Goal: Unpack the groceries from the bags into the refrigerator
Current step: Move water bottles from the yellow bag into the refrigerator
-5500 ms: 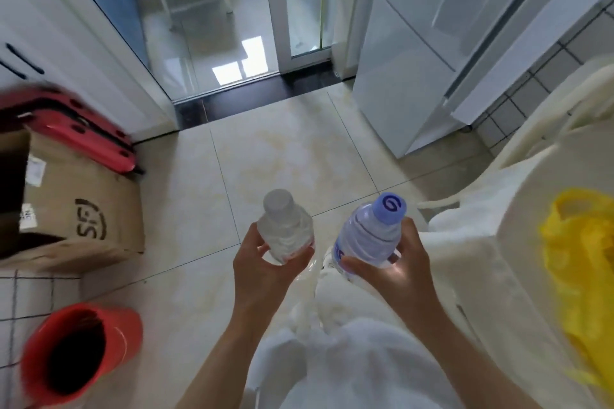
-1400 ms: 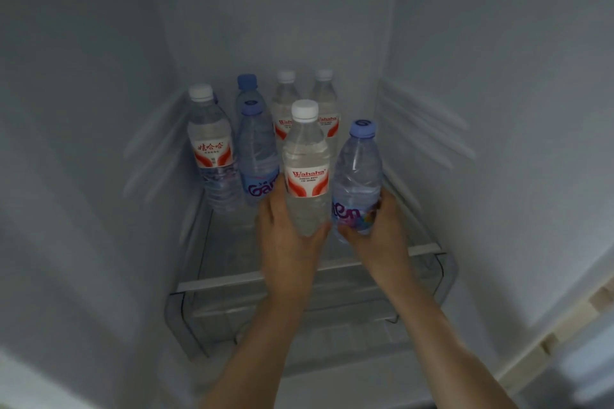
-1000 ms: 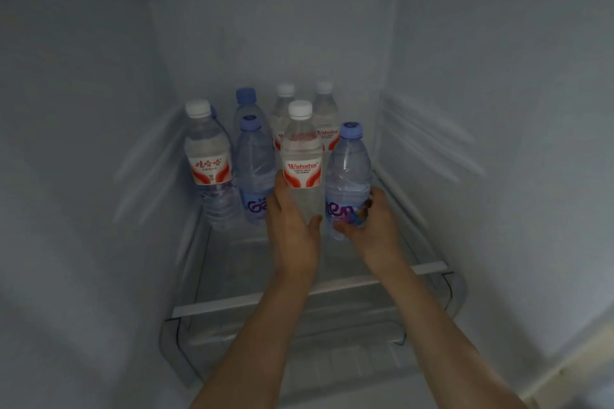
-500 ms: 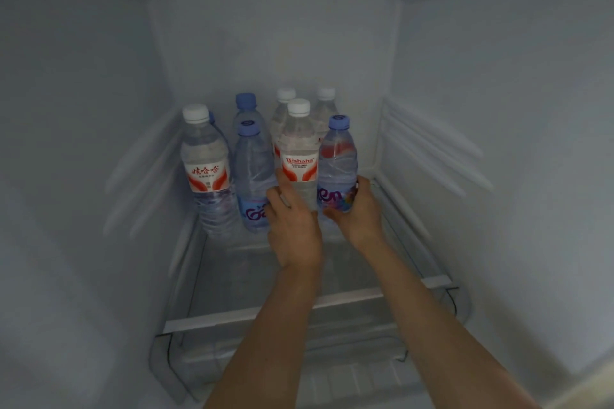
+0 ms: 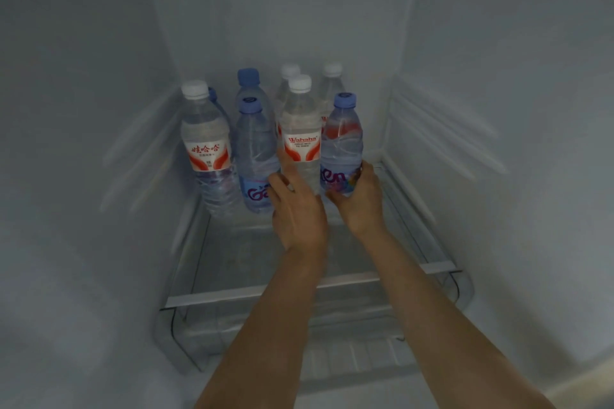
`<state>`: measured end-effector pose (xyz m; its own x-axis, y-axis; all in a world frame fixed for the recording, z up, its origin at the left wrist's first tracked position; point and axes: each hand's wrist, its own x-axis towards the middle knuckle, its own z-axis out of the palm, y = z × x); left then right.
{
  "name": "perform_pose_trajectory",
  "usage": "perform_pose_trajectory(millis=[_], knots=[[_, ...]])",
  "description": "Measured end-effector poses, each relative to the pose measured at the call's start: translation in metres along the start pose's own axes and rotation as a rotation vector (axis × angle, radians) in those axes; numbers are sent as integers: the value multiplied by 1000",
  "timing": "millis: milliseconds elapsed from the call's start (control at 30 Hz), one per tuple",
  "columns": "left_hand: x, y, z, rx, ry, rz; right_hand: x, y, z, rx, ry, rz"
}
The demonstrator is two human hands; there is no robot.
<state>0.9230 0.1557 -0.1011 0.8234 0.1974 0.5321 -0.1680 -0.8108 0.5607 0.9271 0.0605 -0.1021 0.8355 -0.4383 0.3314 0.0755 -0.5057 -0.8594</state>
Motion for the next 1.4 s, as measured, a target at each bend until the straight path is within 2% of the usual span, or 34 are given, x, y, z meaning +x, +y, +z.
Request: perform_pose_trajectory(millis=[300,533,733,833,967,1200,1400], knots=[[-30,-10,-46,-184,-154,64,-60,-37,-39,-42,55,-33],[-82,-30,-115,-407,-113,260,-156,-58,-60,-4,140,-9],[-154,-61,-161,-554,-216,397,-261,-56,-82,-78,242,-50],[-198,-79,-175,-579,-358,434,-324,-44,-98,-93,261,4],[-264,-97,-185,-557,-660,452,-413,-21,-121,-159,300,107],[-382,-107,-198,-462,-1012,631,-554,10,-158,-218,322,473],[-484,-98,-225,-433,-1299,748,-671,27,-202,-206,424,717]])
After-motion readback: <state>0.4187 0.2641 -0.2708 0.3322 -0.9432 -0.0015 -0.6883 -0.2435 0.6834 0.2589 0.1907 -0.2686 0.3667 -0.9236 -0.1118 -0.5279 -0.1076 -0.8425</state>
